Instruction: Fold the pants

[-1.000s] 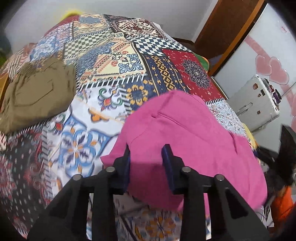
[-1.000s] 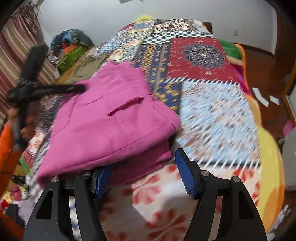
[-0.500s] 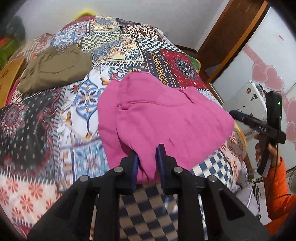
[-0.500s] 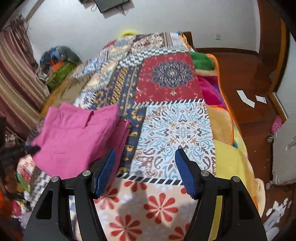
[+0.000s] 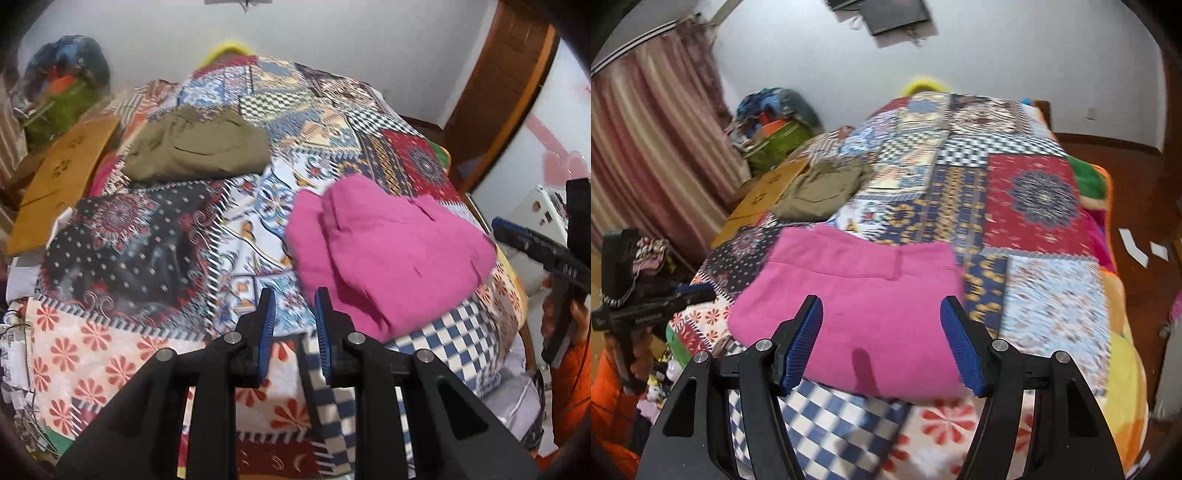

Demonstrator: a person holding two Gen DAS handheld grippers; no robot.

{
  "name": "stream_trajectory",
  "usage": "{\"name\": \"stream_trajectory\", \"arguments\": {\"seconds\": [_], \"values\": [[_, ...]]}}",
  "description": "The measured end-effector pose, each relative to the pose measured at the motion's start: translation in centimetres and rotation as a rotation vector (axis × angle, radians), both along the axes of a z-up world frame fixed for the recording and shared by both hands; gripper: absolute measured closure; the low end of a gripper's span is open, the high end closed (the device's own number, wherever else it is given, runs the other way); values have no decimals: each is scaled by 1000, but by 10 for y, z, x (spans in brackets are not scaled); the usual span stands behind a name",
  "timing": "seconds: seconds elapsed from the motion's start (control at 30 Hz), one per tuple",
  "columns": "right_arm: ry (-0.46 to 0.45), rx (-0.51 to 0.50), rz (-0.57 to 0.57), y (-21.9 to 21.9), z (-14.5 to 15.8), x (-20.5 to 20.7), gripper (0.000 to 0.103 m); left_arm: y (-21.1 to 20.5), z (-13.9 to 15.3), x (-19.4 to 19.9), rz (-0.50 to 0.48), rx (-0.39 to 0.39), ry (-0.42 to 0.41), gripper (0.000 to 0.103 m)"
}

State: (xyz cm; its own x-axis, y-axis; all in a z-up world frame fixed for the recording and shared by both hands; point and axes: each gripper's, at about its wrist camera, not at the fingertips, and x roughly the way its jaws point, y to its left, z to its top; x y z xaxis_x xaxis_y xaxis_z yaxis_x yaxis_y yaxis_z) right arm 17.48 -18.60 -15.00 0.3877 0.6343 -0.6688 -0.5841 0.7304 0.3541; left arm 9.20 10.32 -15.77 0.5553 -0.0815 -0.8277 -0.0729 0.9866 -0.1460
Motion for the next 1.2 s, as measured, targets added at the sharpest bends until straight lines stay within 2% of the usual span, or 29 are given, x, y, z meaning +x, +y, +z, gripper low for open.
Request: {"name": "stream_trajectory", "arguments": {"seconds": [0.1,0.17,0.23,0.3,0.4,0.5,0.63,0.7,0.77,0.83,0.9,0.97,1.0,1.03,1.13,1.2], "values": [[20,-19,50,20,-10,-2,40,1,-5,13,-33,-51,-4,82],[28,-64,87,37,-21,-5,40,-6,-19,26,-60,-25,21,82],[40,-119,110,50,-36,-7,40,-12,-38,34,-53,16,66,82],[58,-140,115,53,-45,-7,38,-11,-57,42,-40,22,113,82],[72,-136,116,49,-35,-6,38,3,-71,41,5,-1,151,82],[58,-78,126,52,-13,-6,38,17,-62,30,23,-47,123,82],[-14,-52,212,87,10,-17,38,27,-39,11,49,-15,45,82],[-27,-86,280,119,4,-24,38,32,-33,5,60,-35,30,82],[-3,-148,324,145,-16,-25,39,35,-29,1,66,-44,23,80],[46,-193,333,162,-43,-24,38,34,-26,-1,64,-43,19,69],[30,-174,325,158,-41,-26,38,30,-21,0,57,-43,6,64],[50,-113,311,142,-28,-25,39,25,-14,3,37,-41,-15,56],[47,-87,293,131,-19,-22,40,23,-11,5,29,-41,-25,50],[28,-80,274,122,-12,-21,40,19,-7,11,19,-43,-40,47],[-53,-98,200,91,8,-11,40,6,2,27,-15,-59,-70,47],[-73,-111,152,69,12,1,40,-5,6,39,-33,-72,-95,48]]}}
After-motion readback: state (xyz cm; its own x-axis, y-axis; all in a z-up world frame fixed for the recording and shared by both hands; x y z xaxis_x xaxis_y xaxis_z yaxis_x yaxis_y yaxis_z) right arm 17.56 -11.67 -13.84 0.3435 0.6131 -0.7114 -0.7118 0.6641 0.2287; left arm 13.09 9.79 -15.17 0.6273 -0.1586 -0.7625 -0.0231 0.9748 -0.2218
